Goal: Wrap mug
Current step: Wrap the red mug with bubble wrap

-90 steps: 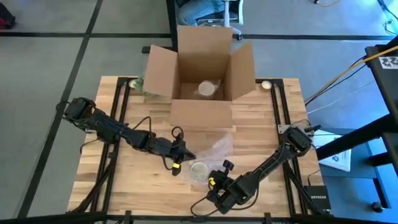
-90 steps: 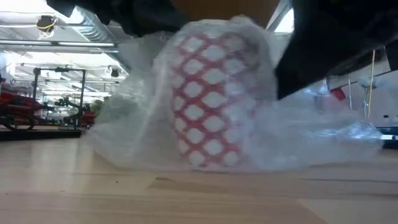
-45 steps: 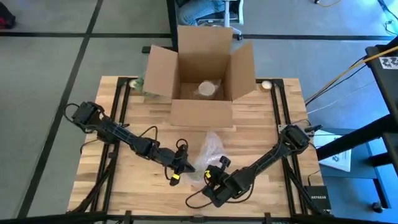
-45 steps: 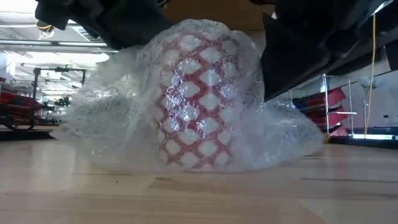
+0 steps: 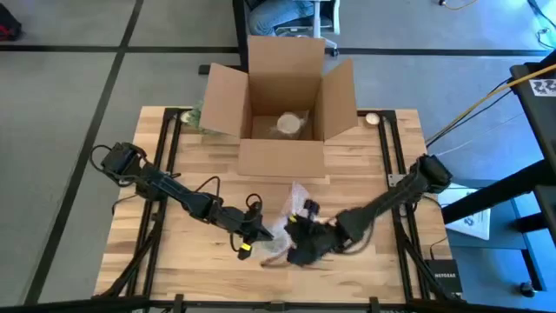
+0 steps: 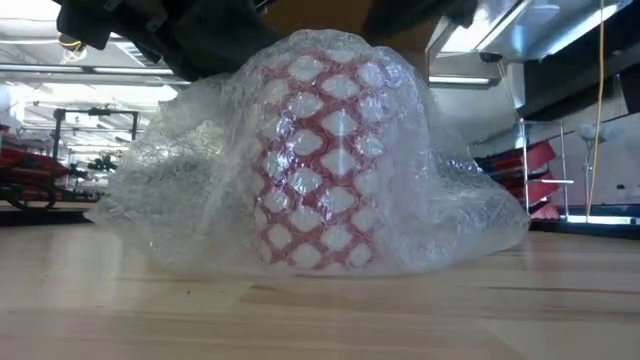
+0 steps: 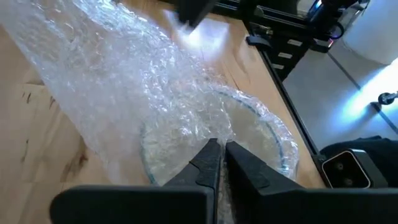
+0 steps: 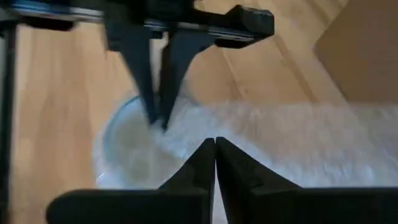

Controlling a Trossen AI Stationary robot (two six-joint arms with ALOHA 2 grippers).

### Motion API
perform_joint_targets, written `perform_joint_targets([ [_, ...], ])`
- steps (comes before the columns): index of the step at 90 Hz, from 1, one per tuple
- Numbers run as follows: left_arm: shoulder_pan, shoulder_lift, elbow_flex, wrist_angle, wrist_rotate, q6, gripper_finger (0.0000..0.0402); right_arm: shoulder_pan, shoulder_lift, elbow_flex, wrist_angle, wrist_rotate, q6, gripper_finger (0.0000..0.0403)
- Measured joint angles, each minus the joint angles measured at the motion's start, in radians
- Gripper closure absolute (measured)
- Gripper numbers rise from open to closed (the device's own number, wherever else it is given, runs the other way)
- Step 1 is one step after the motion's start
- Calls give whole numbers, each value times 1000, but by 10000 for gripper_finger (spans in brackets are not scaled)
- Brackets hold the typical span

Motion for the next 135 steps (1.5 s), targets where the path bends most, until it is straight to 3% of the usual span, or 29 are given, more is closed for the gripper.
perform_joint_targets([
  [16,-1,0,0,1,0,1,400,-23,101,3,60,-116,-24,403],
  [64,1,-14,-1,-5,60,1,398,-14,147,0,153,-72,-28,403],
  [90,34,-51,-1,-48,179,6,315,-14,149,-2,161,-68,-44,403],
  [116,-52,-224,0,-375,6,15,298,-15,151,-3,162,-72,-47,403],
  [135,-166,-297,0,-738,-59,-174,298,-15,151,-3,162,-75,-48,403],
])
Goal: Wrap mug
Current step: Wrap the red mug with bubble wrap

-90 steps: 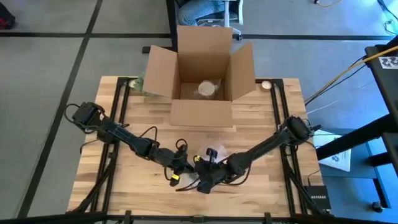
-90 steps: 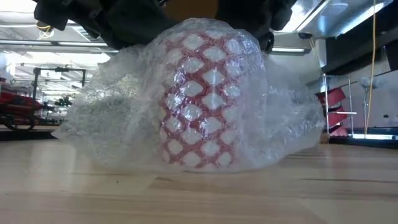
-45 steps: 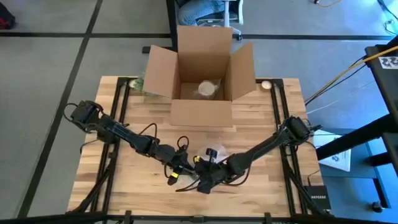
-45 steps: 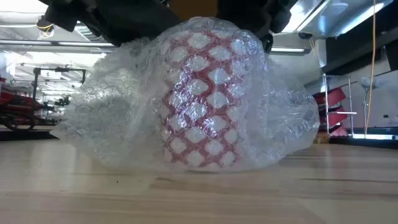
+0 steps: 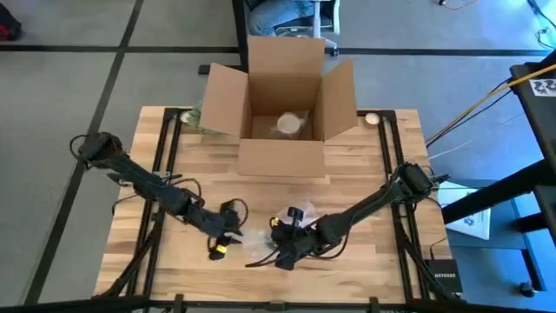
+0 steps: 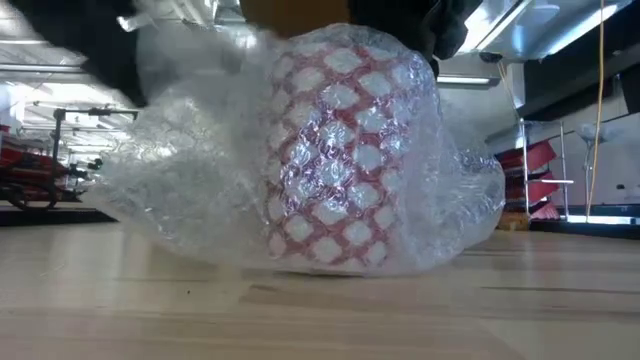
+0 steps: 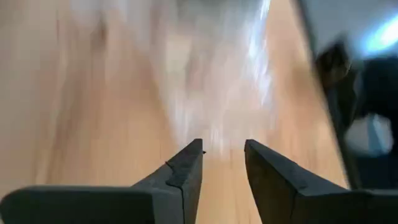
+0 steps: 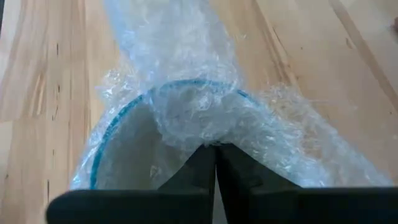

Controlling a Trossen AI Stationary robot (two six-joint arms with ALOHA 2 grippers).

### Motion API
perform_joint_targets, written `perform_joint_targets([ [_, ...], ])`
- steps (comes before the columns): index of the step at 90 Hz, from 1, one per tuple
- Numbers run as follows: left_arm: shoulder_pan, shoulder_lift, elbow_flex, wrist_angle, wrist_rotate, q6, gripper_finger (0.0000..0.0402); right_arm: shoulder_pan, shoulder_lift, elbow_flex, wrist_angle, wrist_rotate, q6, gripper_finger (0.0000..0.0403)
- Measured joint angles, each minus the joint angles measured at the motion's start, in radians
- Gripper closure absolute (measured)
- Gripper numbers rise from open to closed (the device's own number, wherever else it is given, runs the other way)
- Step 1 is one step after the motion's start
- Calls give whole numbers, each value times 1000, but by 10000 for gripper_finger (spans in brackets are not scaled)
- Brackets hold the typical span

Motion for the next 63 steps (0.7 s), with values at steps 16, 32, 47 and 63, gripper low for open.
perform_joint_targets([
  [16,-88,41,-86,37,-111,-52,298,0,0,0,2,-2,-4,403],
  [32,-95,107,-152,310,-219,14,298,0,0,0,2,-3,-4,403],
  [47,-66,179,-157,499,-217,95,298,0,0,0,3,-3,-4,403],
  [63,-40,202,-138,618,-188,213,298,1,0,0,3,-3,-4,403],
])
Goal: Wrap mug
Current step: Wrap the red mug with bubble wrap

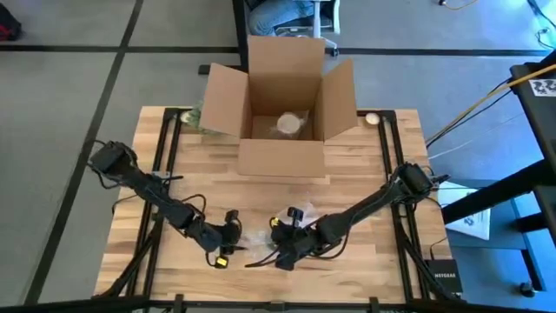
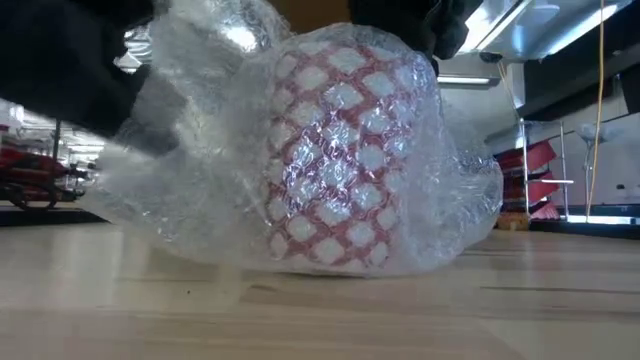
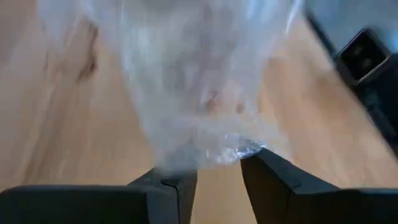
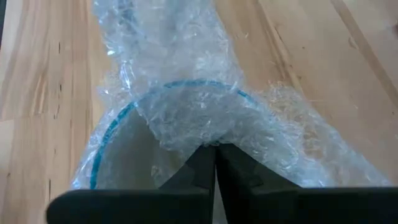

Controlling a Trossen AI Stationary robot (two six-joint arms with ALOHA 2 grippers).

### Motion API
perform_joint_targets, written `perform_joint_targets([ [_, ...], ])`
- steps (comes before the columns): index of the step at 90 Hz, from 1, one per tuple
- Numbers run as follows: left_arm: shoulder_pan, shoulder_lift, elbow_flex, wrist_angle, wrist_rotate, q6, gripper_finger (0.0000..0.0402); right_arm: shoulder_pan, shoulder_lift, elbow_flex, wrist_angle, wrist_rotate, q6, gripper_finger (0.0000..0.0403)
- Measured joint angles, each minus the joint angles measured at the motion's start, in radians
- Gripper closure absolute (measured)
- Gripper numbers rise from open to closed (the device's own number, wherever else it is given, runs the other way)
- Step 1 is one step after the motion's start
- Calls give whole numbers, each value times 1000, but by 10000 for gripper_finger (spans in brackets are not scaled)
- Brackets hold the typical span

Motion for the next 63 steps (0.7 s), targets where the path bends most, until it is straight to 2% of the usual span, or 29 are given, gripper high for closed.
perform_joint_targets([
  [63,70,-6,176,-4,22,332,298,0,0,0,0,0,0,403],
])
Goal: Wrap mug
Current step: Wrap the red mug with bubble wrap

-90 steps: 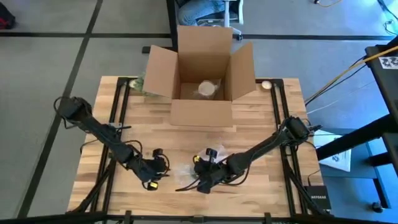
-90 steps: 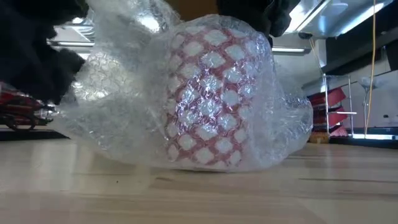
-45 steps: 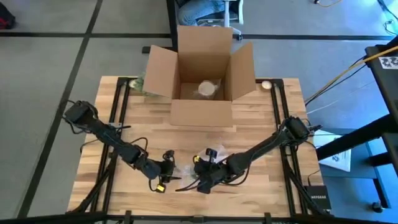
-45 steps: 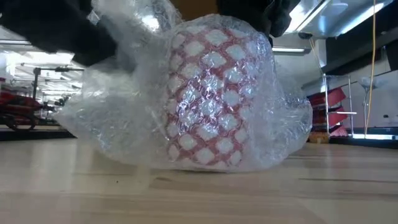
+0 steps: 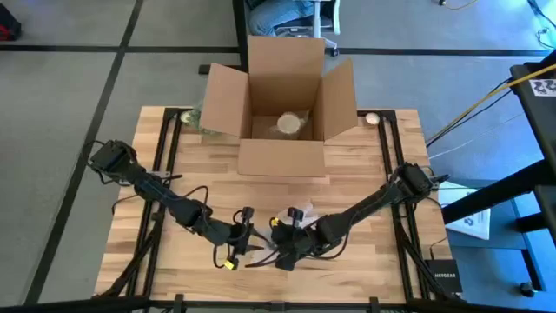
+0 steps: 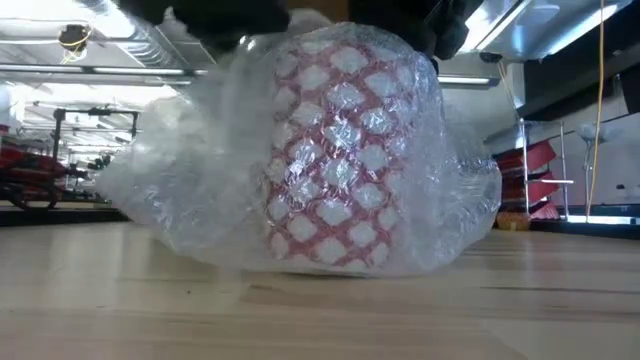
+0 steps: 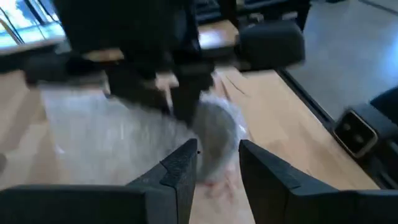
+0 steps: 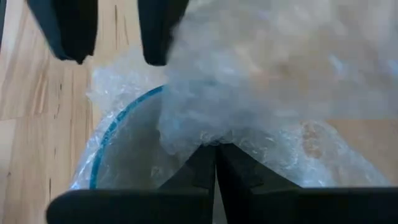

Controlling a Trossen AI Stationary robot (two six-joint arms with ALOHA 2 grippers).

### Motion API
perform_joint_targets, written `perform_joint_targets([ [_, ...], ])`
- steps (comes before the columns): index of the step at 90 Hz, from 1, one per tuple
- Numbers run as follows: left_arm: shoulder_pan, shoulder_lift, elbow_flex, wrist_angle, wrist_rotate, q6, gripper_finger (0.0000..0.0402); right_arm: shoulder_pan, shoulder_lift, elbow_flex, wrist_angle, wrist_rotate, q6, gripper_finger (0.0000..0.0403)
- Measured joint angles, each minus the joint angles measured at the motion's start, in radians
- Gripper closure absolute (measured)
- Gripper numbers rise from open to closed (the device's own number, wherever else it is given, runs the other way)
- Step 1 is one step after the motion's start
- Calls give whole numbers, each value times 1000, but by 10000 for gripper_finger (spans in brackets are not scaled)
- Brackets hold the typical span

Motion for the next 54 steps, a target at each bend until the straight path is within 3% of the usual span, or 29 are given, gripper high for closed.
perform_joint_targets([
  [13,-9,-2,2,-117,17,-124,298,0,0,0,0,0,0,403],
  [29,-48,-78,76,-618,27,-360,298,0,-1,0,0,0,0,403],
  [43,-90,-132,101,-856,-117,-460,298,0,-1,0,-1,0,0,403],
  [54,-77,-133,101,-777,-254,-437,298,0,-1,0,0,0,-1,403],
])
